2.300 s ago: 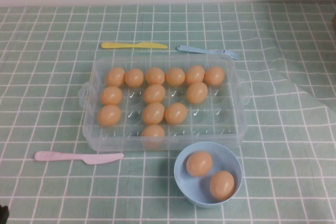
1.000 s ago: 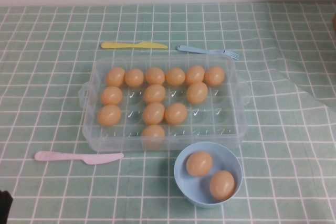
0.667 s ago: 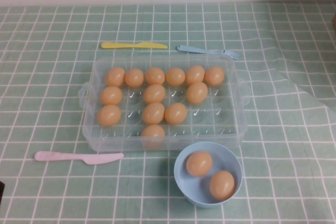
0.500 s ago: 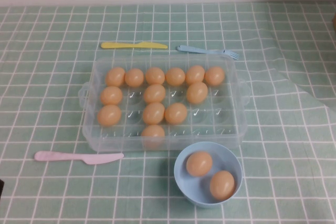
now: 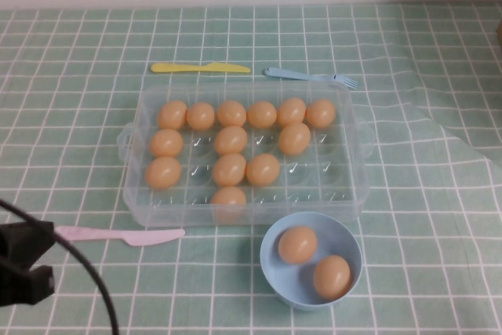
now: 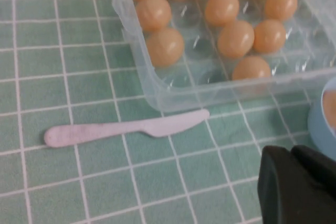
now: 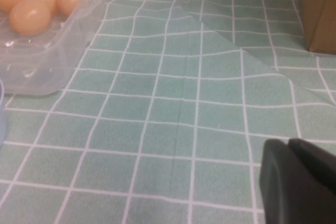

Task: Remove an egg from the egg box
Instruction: Pick up the egg from the plastic box

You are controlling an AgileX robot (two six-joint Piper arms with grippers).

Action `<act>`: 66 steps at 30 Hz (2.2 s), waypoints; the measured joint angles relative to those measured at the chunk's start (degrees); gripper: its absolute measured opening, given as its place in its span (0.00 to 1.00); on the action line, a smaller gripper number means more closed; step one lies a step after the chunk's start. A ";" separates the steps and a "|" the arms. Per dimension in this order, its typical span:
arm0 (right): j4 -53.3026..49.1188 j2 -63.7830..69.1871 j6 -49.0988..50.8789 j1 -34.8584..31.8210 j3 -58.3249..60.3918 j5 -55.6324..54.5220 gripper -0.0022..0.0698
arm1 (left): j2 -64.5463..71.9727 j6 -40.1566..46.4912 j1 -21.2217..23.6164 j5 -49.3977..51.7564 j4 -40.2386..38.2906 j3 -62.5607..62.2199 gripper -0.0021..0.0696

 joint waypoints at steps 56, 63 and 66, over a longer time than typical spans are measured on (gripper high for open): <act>0.00 0.00 0.00 0.00 0.00 0.00 0.01 | 75.32 25.34 -17.68 17.96 30.22 -52.90 0.64; 0.00 0.00 0.00 0.00 0.00 0.00 0.01 | 76.87 22.85 -17.68 16.80 32.57 -52.90 0.64; 0.00 0.00 0.00 0.00 0.00 0.00 0.01 | 77.43 20.64 -17.68 16.23 34.33 -52.90 0.64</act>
